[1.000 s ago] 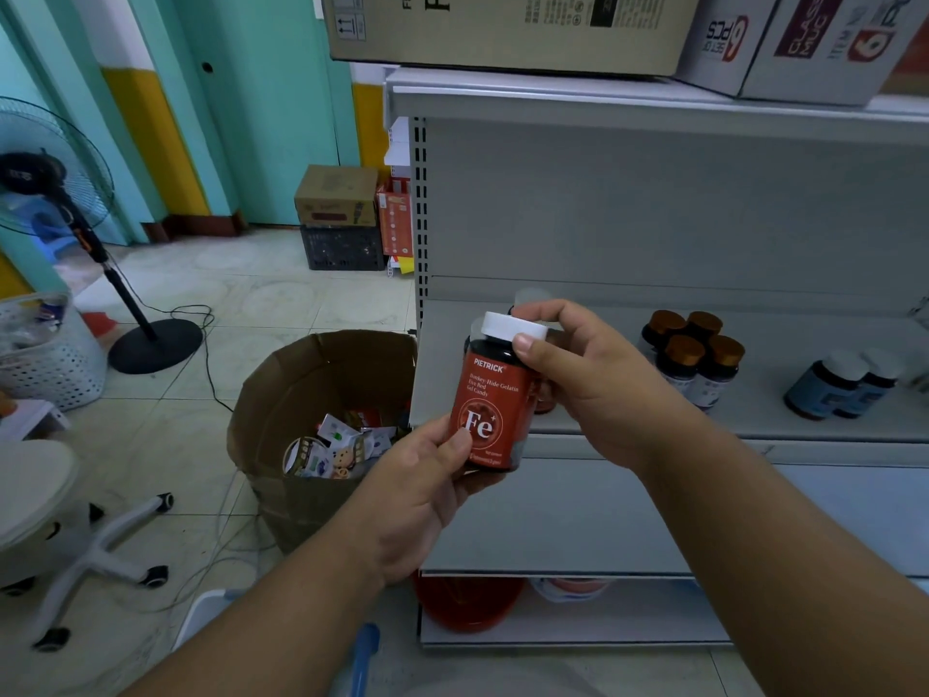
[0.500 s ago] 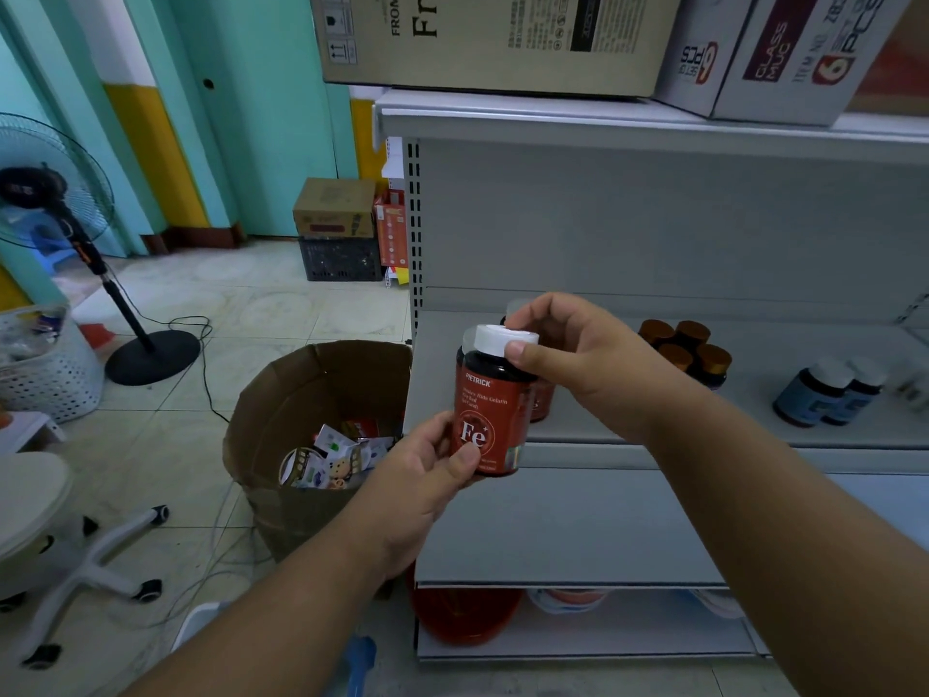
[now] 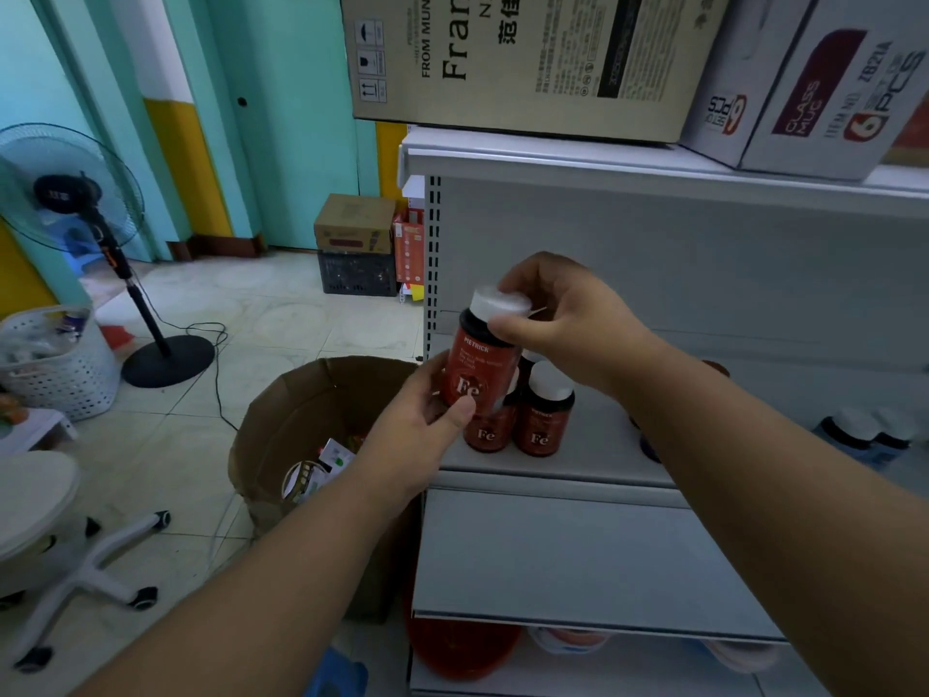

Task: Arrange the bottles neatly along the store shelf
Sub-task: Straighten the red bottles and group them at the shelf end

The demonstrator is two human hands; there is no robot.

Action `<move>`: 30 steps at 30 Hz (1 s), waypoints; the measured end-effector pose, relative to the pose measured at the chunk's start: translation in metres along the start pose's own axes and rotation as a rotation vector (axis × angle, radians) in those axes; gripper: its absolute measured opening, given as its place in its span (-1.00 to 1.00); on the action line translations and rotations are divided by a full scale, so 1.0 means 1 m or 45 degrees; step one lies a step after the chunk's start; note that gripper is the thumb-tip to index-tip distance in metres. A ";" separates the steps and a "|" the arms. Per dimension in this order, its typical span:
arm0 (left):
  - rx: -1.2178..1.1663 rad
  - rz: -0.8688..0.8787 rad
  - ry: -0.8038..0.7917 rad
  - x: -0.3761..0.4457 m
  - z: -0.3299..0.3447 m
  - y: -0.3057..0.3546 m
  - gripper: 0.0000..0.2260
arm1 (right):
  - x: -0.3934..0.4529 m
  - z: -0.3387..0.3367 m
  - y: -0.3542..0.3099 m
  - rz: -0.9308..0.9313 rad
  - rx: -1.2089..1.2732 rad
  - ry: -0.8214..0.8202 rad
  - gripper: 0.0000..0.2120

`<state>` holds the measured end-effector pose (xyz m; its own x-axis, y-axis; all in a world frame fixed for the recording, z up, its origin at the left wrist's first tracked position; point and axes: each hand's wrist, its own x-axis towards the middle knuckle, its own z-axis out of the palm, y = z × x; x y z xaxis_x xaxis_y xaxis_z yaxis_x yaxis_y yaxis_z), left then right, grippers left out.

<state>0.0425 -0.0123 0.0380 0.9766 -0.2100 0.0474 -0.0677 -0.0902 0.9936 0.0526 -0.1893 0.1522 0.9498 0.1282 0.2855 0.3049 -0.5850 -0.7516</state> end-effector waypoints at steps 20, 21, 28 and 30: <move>1.691 0.171 -0.242 0.021 0.017 -0.093 -0.11 | 0.085 0.021 0.074 -0.187 -0.465 -0.138 -0.65; 1.704 0.161 -0.257 0.021 0.017 -0.092 -0.10 | 0.086 0.023 0.079 -0.161 -0.506 -0.217 -0.64; 1.764 0.114 -0.332 0.024 0.016 -0.089 -0.05 | 0.092 0.031 0.094 0.018 -0.574 -0.461 -0.74; 1.778 0.121 -0.336 0.023 0.017 -0.089 -0.05 | 0.094 0.029 0.092 0.020 -0.614 -0.502 -0.73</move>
<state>0.0672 -0.0253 -0.0506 0.9014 -0.4278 -0.0669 -0.4239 -0.9033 0.0653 0.1722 -0.2072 0.0927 0.9366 0.3488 -0.0334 0.3119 -0.8733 -0.3743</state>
